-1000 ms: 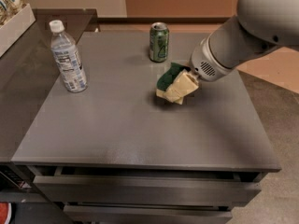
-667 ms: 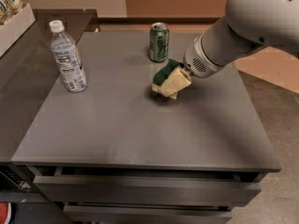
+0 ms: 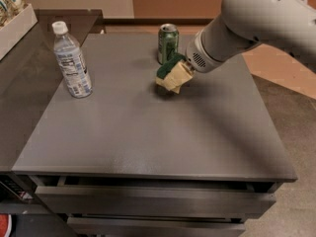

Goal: Move sponge near green can

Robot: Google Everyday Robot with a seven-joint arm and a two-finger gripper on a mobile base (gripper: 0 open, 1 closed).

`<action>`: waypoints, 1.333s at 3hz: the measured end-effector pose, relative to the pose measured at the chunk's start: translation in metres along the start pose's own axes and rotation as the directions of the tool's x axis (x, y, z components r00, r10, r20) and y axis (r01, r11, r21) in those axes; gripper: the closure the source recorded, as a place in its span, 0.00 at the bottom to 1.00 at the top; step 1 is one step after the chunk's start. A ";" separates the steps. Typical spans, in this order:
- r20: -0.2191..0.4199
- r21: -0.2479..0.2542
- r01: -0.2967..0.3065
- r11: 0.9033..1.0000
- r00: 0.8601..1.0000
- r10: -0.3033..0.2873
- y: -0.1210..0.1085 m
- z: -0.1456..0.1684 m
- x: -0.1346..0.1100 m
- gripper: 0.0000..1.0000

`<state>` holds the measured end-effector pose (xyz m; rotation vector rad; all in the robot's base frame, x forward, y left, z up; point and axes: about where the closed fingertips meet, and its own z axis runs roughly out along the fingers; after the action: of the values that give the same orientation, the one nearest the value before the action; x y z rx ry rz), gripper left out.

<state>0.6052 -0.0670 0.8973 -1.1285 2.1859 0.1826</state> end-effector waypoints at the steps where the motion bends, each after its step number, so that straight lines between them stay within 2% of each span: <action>1: -0.005 0.022 -0.008 1.000 1.000 0.009 -0.012 0.010 -0.009 1.00; 4: -0.046 0.079 -0.113 0.990 0.992 0.116 -0.056 0.037 0.002 1.00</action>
Offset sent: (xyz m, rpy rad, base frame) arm 0.0537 -0.0083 -0.0168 -0.0167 0.0179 -0.1098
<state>0.6656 -0.0881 0.8766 -0.9760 2.2846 0.1196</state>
